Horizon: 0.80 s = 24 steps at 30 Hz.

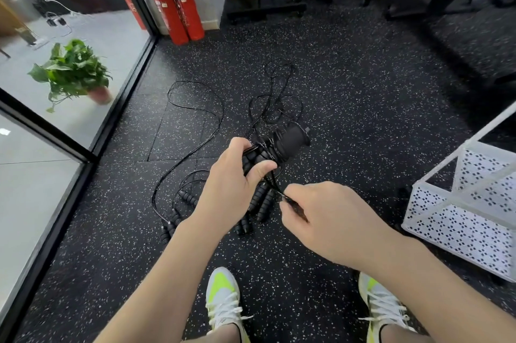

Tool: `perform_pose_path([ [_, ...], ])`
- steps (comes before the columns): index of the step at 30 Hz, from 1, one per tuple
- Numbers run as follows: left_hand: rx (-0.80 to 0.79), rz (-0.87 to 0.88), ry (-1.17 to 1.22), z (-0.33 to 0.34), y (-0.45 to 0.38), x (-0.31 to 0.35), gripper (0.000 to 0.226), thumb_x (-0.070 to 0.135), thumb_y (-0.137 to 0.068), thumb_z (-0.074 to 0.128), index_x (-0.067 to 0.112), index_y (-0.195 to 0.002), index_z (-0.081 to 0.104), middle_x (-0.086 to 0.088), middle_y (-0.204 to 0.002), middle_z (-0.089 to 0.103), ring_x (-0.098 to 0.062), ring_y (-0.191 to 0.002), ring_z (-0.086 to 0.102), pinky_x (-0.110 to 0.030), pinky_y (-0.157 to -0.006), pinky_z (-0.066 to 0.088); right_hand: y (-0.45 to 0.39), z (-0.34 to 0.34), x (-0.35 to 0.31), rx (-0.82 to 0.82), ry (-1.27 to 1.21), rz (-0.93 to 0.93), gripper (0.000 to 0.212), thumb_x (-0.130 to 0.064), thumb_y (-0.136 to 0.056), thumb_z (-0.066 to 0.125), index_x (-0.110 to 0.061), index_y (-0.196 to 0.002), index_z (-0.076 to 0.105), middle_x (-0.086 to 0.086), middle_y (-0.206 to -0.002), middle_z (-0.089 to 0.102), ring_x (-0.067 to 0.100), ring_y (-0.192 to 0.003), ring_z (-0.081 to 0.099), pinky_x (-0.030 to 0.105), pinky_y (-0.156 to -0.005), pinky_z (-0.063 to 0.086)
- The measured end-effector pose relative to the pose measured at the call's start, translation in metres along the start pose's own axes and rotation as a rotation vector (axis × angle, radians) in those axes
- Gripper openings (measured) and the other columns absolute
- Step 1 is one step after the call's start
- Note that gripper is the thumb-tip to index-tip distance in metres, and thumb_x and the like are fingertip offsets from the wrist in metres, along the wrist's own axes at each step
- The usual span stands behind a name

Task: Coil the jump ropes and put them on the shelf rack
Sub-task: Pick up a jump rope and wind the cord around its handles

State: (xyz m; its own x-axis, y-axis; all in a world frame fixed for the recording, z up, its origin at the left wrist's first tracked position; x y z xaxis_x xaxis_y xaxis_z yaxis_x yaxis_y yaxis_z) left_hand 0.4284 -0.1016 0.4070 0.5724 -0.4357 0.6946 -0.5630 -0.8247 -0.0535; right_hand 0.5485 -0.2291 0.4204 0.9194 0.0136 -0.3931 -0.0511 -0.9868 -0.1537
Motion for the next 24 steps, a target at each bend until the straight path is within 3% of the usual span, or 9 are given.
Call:
perform_pose_path([
  [2, 0.003, 0.034, -0.033, 0.003, 0.002, 0.000, 0.050, 0.073, -0.088, 0.037, 0.029, -0.111, 0.044, 0.011, -0.092, 0.059, -0.006, -0.084, 0.055, -0.021, -0.068, 0.039, -0.001, -0.006, 0.001, 0.078, 0.042, -0.038, 0.032, -0.046, -0.098, 0.030, -0.029, -0.071, 0.032, -0.013, -0.056, 0.034, 0.016, -0.049, 0.042, 0.031, -0.049, 0.032],
  [4, 0.012, 0.051, -0.059, 0.006, 0.003, -0.001, 0.049, 0.067, -0.095, 0.032, 0.025, -0.114, 0.048, 0.006, -0.094, 0.061, -0.017, -0.084, 0.056, -0.035, -0.071, 0.041, -0.004, -0.013, 0.006, 0.134, 0.083, -0.028, 0.042, -0.051, -0.101, 0.030, -0.026, -0.076, 0.052, -0.012, -0.063, 0.052, 0.017, -0.056, 0.055, 0.033, -0.050, 0.043],
  [6, 0.024, 0.057, -0.055, 0.007, 0.004, 0.000, 0.045, 0.061, -0.099, 0.030, 0.023, -0.114, 0.050, 0.005, -0.093, 0.062, -0.019, -0.084, 0.056, -0.040, -0.074, 0.045, -0.005, -0.020, 0.011, 0.187, 0.111, -0.032, 0.047, -0.054, -0.102, 0.033, -0.026, -0.081, 0.065, -0.010, -0.067, 0.061, 0.016, -0.059, 0.059, 0.036, -0.051, 0.048],
  [10, 0.049, 0.084, -0.090, 0.010, 0.005, 0.006, 0.036, 0.055, -0.103, 0.029, 0.025, -0.104, 0.049, 0.008, -0.087, 0.059, -0.018, -0.081, 0.054, -0.041, -0.072, 0.046, -0.004, -0.032, 0.013, 0.250, 0.083, -0.079, 0.033, -0.046, -0.097, 0.048, -0.028, -0.076, 0.065, -0.012, -0.064, 0.055, 0.009, -0.054, 0.052, 0.033, -0.044, 0.043],
  [14, 0.056, 0.139, -0.132, 0.015, 0.006, 0.012, 0.032, 0.047, -0.106, 0.033, 0.023, -0.095, 0.050, 0.006, -0.080, 0.055, -0.019, -0.077, 0.052, -0.042, -0.069, 0.046, -0.005, -0.039, 0.015, 0.182, 0.061, -0.099, 0.030, -0.049, -0.098, 0.047, -0.032, -0.084, 0.068, -0.017, -0.074, 0.059, 0.006, -0.060, 0.055, 0.029, -0.049, 0.046],
  [17, 0.054, 0.193, -0.125, 0.017, 0.008, 0.012, 0.035, 0.045, -0.105, 0.036, 0.020, -0.097, 0.058, 0.005, -0.080, 0.055, -0.018, -0.077, 0.053, -0.044, -0.071, 0.047, -0.008, -0.048, 0.022, 0.148, 0.027, -0.057, 0.027, -0.053, -0.097, 0.050, -0.035, -0.085, 0.066, -0.020, -0.075, 0.052, 0.004, -0.064, 0.051, 0.023, -0.051, 0.041],
  [21, 0.008, 0.172, -0.062, 0.020, 0.008, 0.009, 0.033, 0.051, -0.102, 0.044, 0.025, -0.113, 0.060, 0.007, -0.099, 0.062, -0.012, -0.090, 0.056, -0.032, -0.083, 0.046, -0.008, -0.055, 0.026, 0.103, -0.019, 0.006, 0.023, -0.054, -0.092, 0.053, -0.035, -0.082, 0.062, -0.019, -0.073, 0.050, 0.002, -0.070, 0.053, 0.021, -0.055, 0.038],
  [24, -0.004, 0.175, -0.053, 0.019, 0.008, 0.010, 0.060, 0.067, -0.092, 0.042, 0.023, -0.129, 0.060, 0.009, -0.116, 0.060, 0.002, -0.099, 0.048, -0.007, -0.086, 0.034, -0.007, -0.054, 0.025, 0.061, -0.027, 0.032, 0.023, -0.054, -0.090, 0.053, -0.035, -0.080, 0.061, -0.016, -0.071, 0.052, 0.006, -0.073, 0.055, 0.022, -0.056, 0.040],
])
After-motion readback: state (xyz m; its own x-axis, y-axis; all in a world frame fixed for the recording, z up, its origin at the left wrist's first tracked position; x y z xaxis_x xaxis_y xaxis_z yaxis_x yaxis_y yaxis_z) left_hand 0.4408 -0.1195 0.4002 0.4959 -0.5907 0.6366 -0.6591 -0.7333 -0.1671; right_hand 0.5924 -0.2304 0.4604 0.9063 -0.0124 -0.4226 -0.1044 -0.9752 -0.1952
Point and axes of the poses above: each hand's wrist, its own y-axis away from the middle knuckle, its own z-axis out of the palm, x = y × z, the point moved 4 cm from there along -y, towards the middle knuckle
